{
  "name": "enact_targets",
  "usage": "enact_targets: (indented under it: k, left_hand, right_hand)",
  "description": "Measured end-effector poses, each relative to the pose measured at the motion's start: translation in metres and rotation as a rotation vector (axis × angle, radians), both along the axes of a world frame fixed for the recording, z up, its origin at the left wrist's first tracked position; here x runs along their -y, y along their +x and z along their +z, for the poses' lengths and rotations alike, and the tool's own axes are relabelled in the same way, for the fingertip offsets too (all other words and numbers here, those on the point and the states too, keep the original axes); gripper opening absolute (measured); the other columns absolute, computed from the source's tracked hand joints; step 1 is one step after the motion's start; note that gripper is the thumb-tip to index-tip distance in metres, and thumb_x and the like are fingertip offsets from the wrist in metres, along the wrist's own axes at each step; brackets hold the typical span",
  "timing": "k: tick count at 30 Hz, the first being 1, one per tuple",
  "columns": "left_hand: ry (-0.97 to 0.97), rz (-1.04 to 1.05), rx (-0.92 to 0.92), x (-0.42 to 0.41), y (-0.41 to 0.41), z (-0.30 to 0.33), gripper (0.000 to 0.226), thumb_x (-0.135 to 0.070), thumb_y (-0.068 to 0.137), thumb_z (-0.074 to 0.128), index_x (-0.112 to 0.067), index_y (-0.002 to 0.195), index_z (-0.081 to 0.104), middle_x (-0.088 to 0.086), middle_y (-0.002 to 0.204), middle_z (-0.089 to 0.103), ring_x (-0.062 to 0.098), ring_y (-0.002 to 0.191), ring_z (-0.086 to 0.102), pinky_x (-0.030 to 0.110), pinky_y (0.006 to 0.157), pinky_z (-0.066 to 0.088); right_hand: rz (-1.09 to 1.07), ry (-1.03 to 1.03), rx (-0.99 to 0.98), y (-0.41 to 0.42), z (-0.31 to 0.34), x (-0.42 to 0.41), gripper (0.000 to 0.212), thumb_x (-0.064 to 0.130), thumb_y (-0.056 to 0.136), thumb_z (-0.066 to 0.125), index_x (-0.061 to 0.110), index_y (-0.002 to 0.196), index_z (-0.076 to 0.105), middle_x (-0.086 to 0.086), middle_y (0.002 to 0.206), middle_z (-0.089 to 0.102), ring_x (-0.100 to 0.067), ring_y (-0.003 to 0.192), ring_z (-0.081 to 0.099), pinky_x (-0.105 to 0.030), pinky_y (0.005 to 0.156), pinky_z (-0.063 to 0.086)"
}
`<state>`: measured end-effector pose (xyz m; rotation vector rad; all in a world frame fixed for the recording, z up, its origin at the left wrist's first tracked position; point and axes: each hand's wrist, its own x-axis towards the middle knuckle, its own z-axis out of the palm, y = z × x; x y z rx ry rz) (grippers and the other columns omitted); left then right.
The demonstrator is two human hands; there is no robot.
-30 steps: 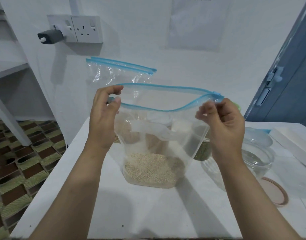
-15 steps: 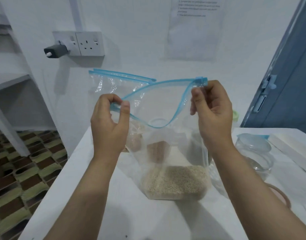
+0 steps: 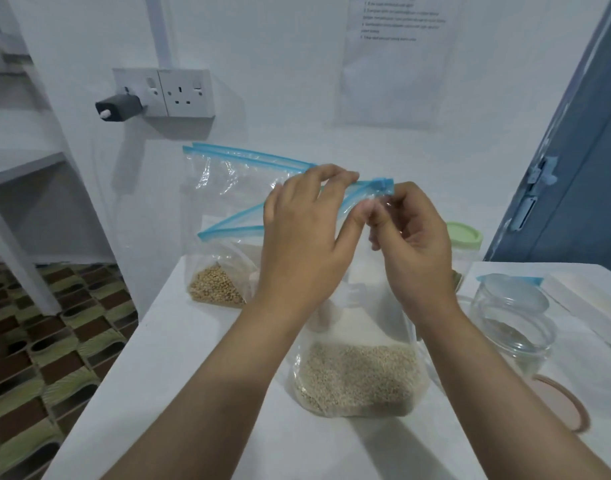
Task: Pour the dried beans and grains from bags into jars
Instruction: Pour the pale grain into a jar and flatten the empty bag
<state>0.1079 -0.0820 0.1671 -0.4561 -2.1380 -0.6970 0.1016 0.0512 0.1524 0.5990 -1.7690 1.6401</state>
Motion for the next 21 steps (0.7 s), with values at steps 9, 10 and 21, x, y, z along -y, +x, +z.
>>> enact_targets:
  k: [9, 10, 21]
  left_hand:
    - [-0.032, -0.043, -0.108, -0.003, -0.014, 0.001, 0.023, -0.038, 0.098, 0.047, -0.023, 0.093, 0.064, -0.011, 0.091, 0.054, 0.016, 0.091, 0.051, 0.041, 0.086, 0.033]
    - [-0.051, -0.047, -0.130, -0.003, -0.017, 0.000, 0.019, -0.034, 0.097, 0.051, -0.022, 0.089, 0.063, -0.012, 0.087, 0.052, 0.016, 0.088, 0.051, 0.041, 0.084, 0.033]
    - [0.194, -0.007, -0.105, 0.032, -0.047, -0.006, 0.020, -0.019, 0.096, 0.052, -0.008, 0.081, 0.058, -0.007, 0.085, 0.046, 0.007, 0.073, 0.039, 0.030, 0.063, 0.036]
  right_hand:
    - [0.055, 0.149, 0.031, 0.001, -0.003, -0.010, 0.004, 0.023, 0.099, 0.056, 0.024, 0.096, 0.059, 0.010, 0.081, 0.059, -0.029, 0.075, 0.052, -0.051, 0.063, 0.043]
    - [0.061, 0.175, 0.046, -0.001, -0.006, -0.013, 0.004, 0.023, 0.099, 0.056, 0.025, 0.099, 0.059, 0.013, 0.083, 0.060, -0.023, 0.075, 0.052, -0.048, 0.064, 0.043]
    - [0.007, 0.400, 0.319, 0.010, -0.118, -0.057, 0.009, 0.023, 0.099, 0.057, 0.020, 0.092, 0.063, 0.007, 0.084, 0.060, -0.012, 0.076, 0.053, -0.026, 0.069, 0.042]
